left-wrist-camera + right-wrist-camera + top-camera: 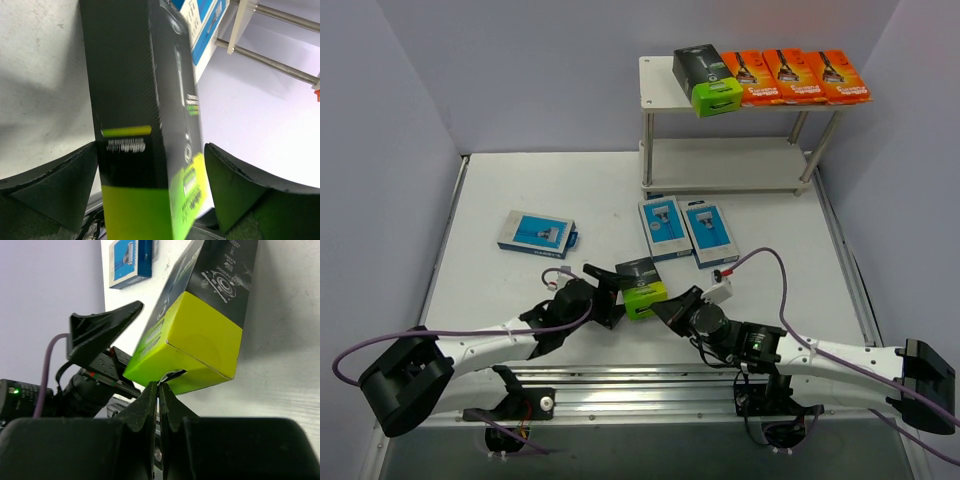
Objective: Place and organize the shaving razors onto the shelf
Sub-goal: Pass the shaving razor from the right arm to the left
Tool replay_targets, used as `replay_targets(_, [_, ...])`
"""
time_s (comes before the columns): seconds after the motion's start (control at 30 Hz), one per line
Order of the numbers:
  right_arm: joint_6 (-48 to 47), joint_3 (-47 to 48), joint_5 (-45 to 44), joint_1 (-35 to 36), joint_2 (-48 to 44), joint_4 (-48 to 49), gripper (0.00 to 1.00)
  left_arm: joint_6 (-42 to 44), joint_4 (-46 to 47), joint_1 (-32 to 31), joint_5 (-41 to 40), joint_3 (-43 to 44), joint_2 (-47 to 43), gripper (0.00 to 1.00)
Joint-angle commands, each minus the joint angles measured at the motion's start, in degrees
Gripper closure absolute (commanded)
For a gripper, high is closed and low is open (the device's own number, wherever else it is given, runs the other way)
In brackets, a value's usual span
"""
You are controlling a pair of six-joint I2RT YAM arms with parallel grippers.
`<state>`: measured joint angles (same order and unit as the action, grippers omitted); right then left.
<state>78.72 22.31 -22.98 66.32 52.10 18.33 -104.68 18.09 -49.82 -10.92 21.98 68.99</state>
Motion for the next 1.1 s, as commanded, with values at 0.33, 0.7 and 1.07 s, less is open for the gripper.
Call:
replay_targets(0.33, [3.99, -0.68, -1.36, 2.76, 2.92, 4.79, 1.0, -1.75, 6.52, -0.28, 1.16, -1.58, -2.98, 0.05])
replay_targets(0.7, [4.52, -1.13, -1.89, 3.55, 4.68, 5.75, 1.0, -2.19, 5.99, -0.1, -1.39, -6.42, -8.43, 0.32])
replay_targets(1.07, [3.29, 1.07, -3.02, 3.64, 3.63, 1.11, 0.62, 3.16, 8.29, 2.71, 0.81, -6.77, -6.67, 0.43])
